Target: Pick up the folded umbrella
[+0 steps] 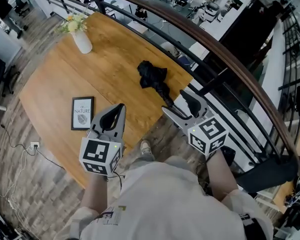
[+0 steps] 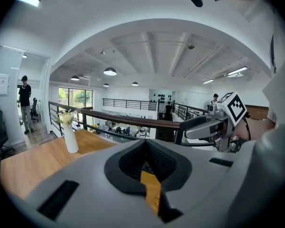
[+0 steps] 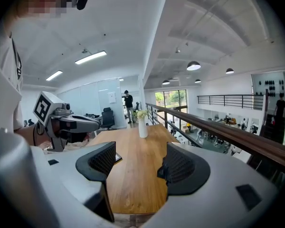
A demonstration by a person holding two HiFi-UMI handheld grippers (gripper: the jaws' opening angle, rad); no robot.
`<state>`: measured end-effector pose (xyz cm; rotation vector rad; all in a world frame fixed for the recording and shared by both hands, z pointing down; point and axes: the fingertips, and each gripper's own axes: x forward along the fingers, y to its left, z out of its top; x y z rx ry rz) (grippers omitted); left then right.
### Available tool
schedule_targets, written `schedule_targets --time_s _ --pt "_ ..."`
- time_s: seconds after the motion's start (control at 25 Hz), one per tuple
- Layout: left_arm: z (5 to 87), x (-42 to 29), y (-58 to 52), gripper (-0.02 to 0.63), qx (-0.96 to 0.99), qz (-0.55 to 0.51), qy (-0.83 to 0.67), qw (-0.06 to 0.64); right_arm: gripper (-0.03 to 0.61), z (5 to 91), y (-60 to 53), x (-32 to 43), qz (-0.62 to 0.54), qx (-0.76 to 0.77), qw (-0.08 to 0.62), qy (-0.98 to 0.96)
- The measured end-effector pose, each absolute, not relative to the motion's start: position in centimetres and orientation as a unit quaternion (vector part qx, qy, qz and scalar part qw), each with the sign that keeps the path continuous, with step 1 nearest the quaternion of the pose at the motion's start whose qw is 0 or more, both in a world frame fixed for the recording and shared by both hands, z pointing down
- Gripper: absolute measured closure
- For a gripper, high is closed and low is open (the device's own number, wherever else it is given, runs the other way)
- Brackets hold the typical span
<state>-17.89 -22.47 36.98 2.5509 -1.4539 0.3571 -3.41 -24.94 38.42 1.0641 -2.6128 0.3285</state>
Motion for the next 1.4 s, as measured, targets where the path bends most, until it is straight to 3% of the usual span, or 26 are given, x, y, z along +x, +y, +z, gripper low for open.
schedule_targets --time_s 0.6,1.4 --pt "42.2 -15.9 -24.8 0.597 0.827 0.145 -0.522 0.150 0.239 46.0 -29.3 -1.9 0.178 0.340 0.204 -0.901" --pt "54.7 -13.0 -31.9 0.597 0.694 0.153 -0.625 0.323 0.232 63.2 -41.6 -1.7 0.257 0.215 0.350 -0.875"
